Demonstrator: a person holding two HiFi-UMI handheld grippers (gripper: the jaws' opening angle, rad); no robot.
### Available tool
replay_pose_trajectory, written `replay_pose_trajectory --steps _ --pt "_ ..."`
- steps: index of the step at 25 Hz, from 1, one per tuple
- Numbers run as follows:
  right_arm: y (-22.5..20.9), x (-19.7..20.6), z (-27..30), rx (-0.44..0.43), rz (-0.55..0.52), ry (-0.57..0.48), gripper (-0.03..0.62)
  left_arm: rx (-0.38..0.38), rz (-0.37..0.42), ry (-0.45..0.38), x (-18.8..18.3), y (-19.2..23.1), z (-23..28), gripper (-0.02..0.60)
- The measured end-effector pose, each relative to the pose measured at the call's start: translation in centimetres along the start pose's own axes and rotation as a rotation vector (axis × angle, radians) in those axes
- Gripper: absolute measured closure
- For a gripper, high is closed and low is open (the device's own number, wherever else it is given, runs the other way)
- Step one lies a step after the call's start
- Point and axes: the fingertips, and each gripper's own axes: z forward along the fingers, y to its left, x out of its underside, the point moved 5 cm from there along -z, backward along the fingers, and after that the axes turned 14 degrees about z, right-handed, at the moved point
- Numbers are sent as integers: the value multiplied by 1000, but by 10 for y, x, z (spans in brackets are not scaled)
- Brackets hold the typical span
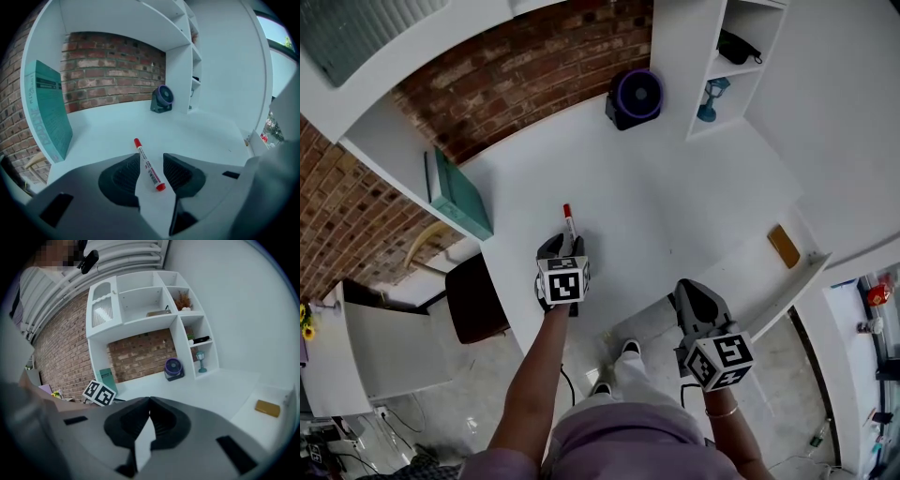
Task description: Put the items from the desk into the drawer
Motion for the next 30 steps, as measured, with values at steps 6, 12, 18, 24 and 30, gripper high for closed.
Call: replay_pose_trajectory --steps 6,12,18,24,30 --pt "-6 0 2 14 4 8 589 11 -2 61 4 1 19 425" --pt "-11 1 3 26 14 13 589 4 4 119 16 2 33 430" --pt "-12 -2 4 30 12 15 589 17 57 120 14 -1 37 460" --pt "-12 0 3 31 13 20 589 34 104 114 13 -5 38 497" --pt "-14 1 -3 34 19 25 589 42 111 112 12 -8 36 515"
